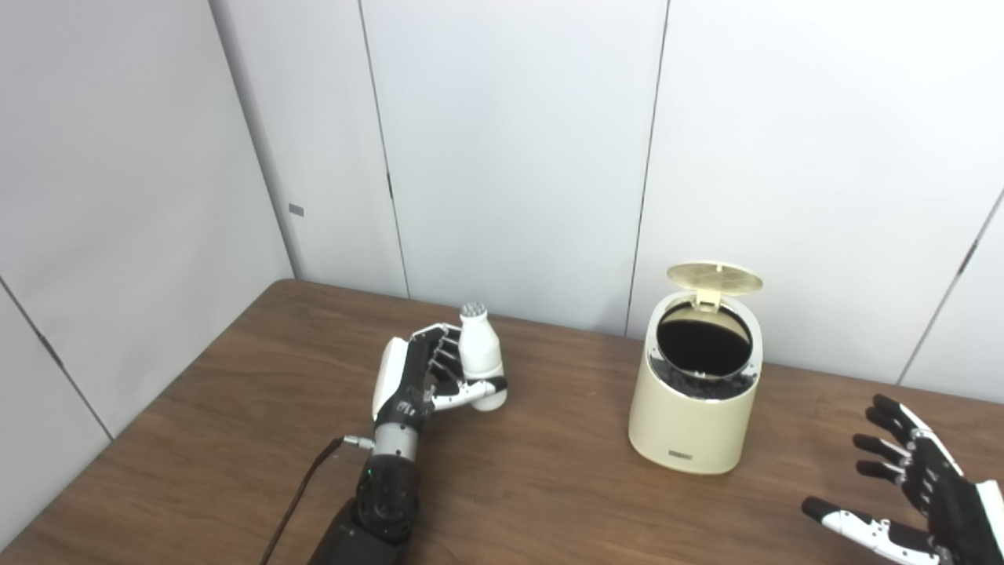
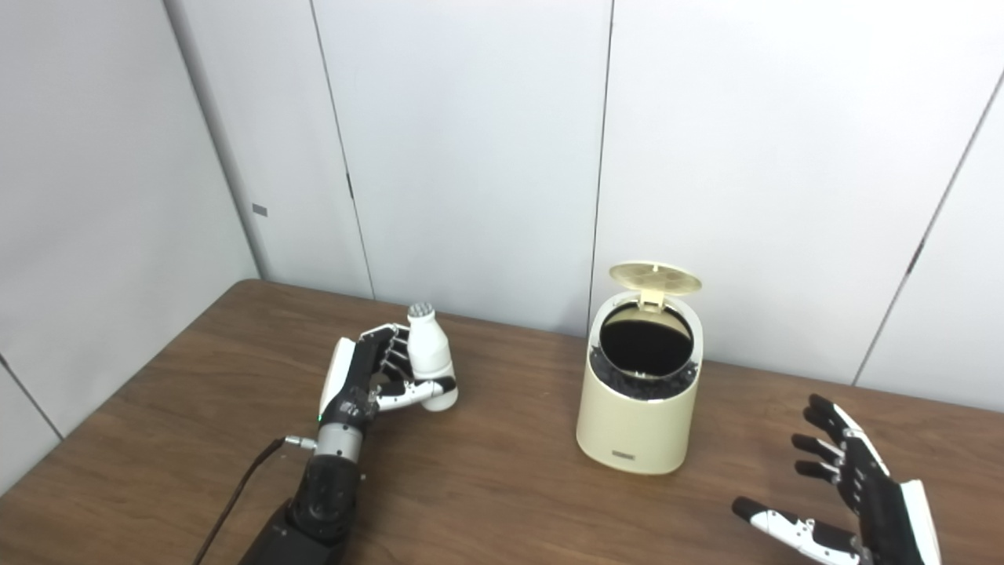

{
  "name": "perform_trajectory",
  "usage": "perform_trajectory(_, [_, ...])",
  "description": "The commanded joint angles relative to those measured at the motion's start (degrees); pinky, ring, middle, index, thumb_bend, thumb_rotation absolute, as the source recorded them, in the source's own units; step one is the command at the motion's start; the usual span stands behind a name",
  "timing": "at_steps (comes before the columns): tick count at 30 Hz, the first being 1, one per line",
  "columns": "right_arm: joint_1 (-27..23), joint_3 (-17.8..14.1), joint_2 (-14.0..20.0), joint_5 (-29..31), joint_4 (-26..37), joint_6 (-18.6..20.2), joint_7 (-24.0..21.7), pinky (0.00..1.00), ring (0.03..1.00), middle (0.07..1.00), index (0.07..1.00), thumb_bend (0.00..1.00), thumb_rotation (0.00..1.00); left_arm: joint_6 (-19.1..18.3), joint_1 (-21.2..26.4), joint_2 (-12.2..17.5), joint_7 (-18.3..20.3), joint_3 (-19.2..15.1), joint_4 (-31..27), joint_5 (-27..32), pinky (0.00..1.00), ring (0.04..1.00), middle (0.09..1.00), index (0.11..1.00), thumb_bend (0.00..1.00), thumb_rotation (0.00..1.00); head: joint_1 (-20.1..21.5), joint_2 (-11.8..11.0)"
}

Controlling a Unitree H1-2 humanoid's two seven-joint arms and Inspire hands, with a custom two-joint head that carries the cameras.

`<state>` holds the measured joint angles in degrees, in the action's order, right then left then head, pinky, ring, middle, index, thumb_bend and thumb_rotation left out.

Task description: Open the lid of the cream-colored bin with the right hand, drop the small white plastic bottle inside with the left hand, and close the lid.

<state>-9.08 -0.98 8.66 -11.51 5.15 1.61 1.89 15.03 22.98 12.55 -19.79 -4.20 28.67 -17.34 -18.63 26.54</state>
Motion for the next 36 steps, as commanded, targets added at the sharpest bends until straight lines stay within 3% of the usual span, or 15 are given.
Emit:
perform_trajectory(1, [-1.6,0.0,0.4,-0.4,1.8,-1.9,0.3,0.67,0.768,0.854,0.861,0.76,0.0,3.0,2.6,0.3,-1.5,0.2,0.7,-0.3,0.33,0.415,0.471,0.524,0.5,0.0,0.0,0.1])
perform_trajectory(12, [-1.5,-0.4,0.1,0.5,1.4,-1.9,0.2,0.69,0.779,0.861,0.868,0.76,0.0,6.3,2.9,-0.2,-1.8,0.8,2.6,-0.4,0.33,0.415,0.47,0.526,0.5,0.0,0.7,-0.1])
perform_trajectory(21, [-2.0,0.4,-0.3,-1.4,-1.6,-3.9,1.5,0.7,0.778,0.863,0.873,0.77,0.0,8.6,1.1,-2.4,-0.3,2.3,-5.7,-0.5,0.3,0.401,0.465,0.527,0.5,0.0,4.4,-1.0])
perform_trajectory(23, [-2.2,0.6,-0.4,-2.0,-2.6,-4.9,2.0,0.69,0.763,0.855,0.866,0.78,0.0,8.2,1.1,-2.7,0.7,2.5,-7.7,0.1,0.3,0.404,0.469,0.522,0.5,0.0,5.1,-1.2])
perform_trajectory(32, [-2.8,1.2,-1.5,-3.1,-6.4,-7.5,3.7,0.69,0.763,0.855,0.862,0.79,0.08,-0.1,3.6,-3.4,6.3,3.3,-19.4,0.0,0.31,0.409,0.466,0.524,0.5,0.0,10.2,-2.1])
perform_trajectory(36, [-3.2,1.4,-2.0,-3.8,-7.5,-8.4,4.4,0.7,0.765,0.853,0.859,0.79,0.11,-0.3,4.8,-2.9,8.2,3.8,-21.6,-0.2,0.31,0.415,0.469,0.519,0.5,0.0,11.3,-2.4])
